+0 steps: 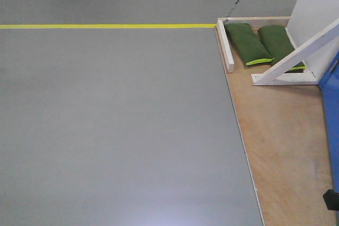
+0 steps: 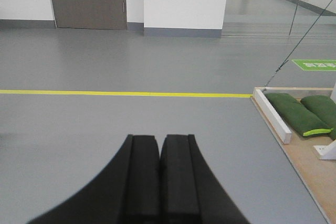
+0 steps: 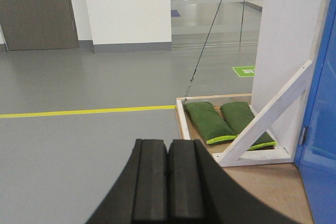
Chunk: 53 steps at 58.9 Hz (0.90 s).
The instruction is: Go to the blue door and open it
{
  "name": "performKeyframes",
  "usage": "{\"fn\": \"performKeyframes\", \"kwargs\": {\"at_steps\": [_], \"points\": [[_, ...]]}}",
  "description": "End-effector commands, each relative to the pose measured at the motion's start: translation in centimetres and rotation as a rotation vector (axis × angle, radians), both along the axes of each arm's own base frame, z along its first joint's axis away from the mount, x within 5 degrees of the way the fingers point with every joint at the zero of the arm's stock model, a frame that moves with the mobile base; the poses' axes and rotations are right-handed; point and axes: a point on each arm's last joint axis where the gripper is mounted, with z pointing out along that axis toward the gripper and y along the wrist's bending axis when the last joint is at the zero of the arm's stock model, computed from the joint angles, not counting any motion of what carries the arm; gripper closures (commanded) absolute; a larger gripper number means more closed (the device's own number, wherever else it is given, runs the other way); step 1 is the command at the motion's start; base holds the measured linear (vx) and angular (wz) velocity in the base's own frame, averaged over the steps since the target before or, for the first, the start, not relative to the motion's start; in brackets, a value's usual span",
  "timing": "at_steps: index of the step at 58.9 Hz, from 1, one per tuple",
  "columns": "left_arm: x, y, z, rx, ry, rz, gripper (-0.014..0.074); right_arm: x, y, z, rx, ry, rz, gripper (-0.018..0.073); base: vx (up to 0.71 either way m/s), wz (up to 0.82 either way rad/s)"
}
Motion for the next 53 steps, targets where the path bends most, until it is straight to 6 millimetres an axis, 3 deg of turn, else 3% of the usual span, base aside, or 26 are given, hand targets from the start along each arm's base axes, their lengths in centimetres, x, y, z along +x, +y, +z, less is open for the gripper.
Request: {"fn": "performKeyframes", "kwargs": {"at_steps": [1, 53], "points": [[-0.1, -0.03, 1.44, -0.009, -0.11, -0.003, 0.0524, -0.04, -0.05, 0.76, -0.009, -0.096, -0.007, 0.0561, 0.12, 0.04], [-0.11, -0.01, 1.44, -0.009, -0.11, 0.0, 0.0524, -0.03, -0.05, 0.75, -0.009, -0.094, -0.007, 0.0561, 0.01, 0.0]]}}
